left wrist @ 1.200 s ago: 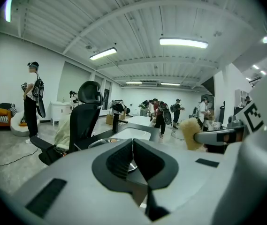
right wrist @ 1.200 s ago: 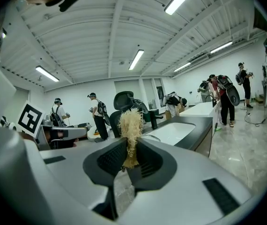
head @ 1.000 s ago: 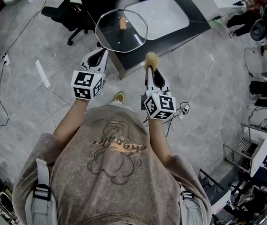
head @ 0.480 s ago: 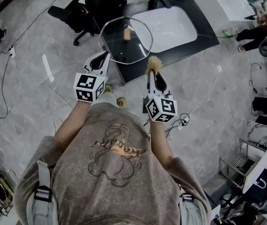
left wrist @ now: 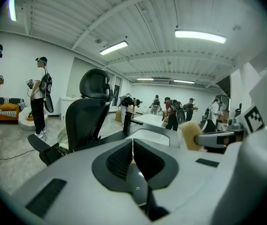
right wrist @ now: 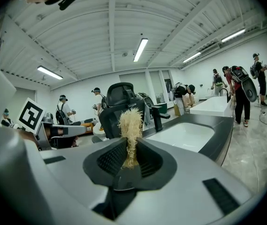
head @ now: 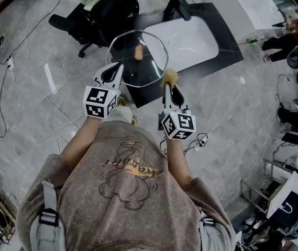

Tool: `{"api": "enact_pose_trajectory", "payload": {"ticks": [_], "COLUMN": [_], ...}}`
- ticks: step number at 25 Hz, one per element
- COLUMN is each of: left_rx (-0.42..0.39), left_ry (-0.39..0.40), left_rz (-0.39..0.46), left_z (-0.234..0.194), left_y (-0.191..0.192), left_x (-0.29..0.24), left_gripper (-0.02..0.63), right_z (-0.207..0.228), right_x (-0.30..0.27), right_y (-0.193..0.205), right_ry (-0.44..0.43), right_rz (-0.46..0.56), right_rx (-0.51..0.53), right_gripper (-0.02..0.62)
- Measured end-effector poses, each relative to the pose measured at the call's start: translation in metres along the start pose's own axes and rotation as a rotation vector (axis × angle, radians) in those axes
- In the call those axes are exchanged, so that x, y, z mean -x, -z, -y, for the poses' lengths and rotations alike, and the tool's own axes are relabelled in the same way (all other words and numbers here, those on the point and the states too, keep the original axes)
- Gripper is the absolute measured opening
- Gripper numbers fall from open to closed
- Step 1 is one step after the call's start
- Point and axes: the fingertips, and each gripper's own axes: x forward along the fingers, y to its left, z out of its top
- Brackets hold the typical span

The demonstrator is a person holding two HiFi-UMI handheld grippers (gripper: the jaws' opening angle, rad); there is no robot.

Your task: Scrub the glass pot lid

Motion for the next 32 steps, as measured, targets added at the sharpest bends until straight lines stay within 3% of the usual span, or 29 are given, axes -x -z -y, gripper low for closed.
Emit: {"api": "enact_pose_trajectory", "payload": {"ticks": [12,22,24,28,32], "left_rx": [0.006,0.035,0.045,0.053,0.052], "left_ry": [0.032,-0.048,-0.053,-0.048,-0.029], "left_rz": [-0.005,-0.086,-0.106,-0.159,-0.275], "left_z": [-0.027,-0.030,-0.027,-0.018,-0.012], "left_y": [-0.014,-0.002,0.003,0.018,0.050], "left_x": [-0.056,-0.081,-0.089,-0.113,-0.138], "left_gripper": [0.018,0.021,0.073,0.241,0.304], "right_z": [0.014,0.029,0.034,0.045,0.054], "right_x": [-0.067,-0.096,-0.098,-0.103,-0.107], "right_y": [-0.033,-0.047,-0.049,-0.050,-0.049], "right_ry": [-0.005,-0.116,-0.132,-0.145,-0.156], "right_rz": [0.010,-0.025,-0.028,-0.035,-0.041], "right_rx": [0.024,0.047,0.051,0.054,0.053], "right_gripper": [0.064,0.064,0.064,0.064,0.064]}}
